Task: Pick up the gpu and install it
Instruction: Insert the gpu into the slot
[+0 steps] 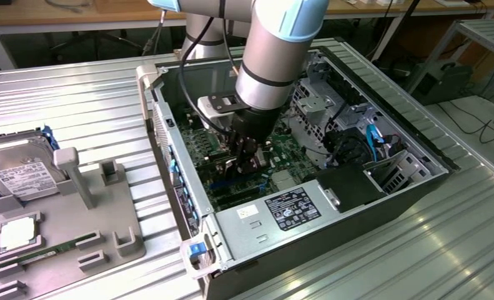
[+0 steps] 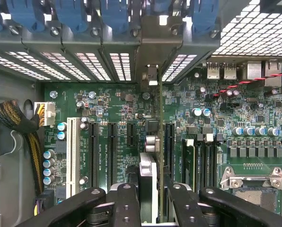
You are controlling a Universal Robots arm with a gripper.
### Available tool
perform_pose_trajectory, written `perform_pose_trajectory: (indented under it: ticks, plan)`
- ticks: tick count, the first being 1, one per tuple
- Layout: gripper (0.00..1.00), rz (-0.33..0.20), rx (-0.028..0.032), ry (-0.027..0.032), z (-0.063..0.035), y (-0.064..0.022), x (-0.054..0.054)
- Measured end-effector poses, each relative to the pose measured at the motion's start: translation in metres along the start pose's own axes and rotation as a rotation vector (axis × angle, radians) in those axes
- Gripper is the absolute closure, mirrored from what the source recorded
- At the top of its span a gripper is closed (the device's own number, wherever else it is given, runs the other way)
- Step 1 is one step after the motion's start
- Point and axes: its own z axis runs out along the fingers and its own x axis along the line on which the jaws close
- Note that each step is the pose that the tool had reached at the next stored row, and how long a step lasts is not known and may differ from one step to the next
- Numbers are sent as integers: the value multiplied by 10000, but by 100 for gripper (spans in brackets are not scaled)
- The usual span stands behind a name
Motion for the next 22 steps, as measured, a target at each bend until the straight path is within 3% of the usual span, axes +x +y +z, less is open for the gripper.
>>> perform_pose_trajectory:
  ticks: [22]
  plan:
    - [72,-3,0,-33,44,8,-17]
